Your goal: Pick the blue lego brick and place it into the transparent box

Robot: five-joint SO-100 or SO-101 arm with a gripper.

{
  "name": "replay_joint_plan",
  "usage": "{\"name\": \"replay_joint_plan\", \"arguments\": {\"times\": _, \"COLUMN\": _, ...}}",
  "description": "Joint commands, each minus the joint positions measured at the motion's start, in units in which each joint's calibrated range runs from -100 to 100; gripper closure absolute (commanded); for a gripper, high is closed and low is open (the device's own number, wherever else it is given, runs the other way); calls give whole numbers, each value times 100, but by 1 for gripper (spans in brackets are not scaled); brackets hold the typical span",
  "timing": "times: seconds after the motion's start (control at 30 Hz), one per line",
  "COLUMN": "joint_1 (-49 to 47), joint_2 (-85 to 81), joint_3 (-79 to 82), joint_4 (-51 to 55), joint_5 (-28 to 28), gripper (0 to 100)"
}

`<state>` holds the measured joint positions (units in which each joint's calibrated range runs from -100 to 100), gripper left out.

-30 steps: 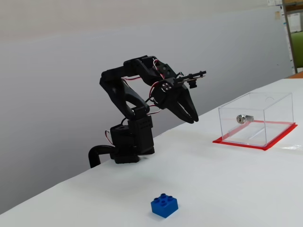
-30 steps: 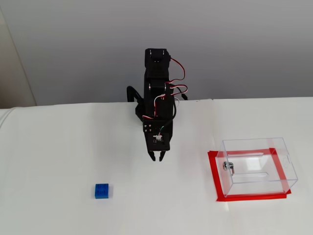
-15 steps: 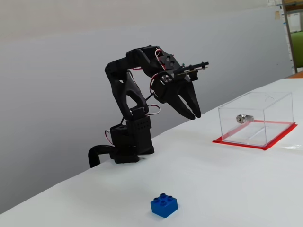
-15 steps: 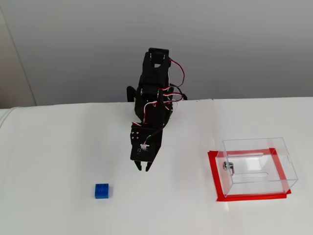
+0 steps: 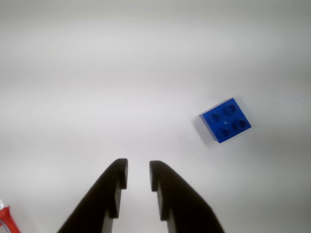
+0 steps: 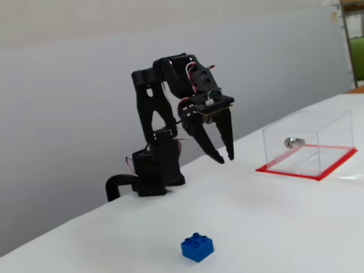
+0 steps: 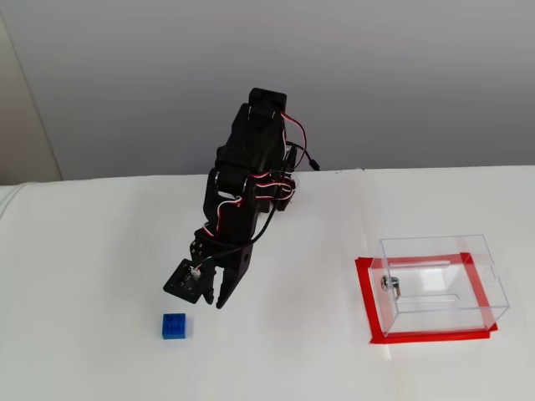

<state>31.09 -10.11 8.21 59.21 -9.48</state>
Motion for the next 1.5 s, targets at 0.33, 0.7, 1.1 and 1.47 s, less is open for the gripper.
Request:
{"name": "replay_joint_plan", "arguments": {"times": 0.33, "joint_1": 873, "joint_2": 658, "joint_3": -658, "joint_4": 101, "joint_5": -602, "gripper": 92}}
{"name": "replay_joint_plan", "arguments": {"times": 0.7, "joint_1": 1656, "joint_2": 1634, "joint_3": -1074, "joint_4": 14, "joint_5": -613, "gripper": 80}}
{"name": "replay_joint_plan", "arguments": {"times": 1.1, "joint_1": 1641, "joint_2": 2678, "joint_3": -2032, "joint_4": 58, "joint_5": -968, "gripper": 80}}
{"name": "replay_joint_plan", "arguments": {"times": 1.47, "joint_1": 1553, "joint_2": 2780, "joint_3": -2032, "joint_4": 14, "joint_5": -1364, "gripper": 74}}
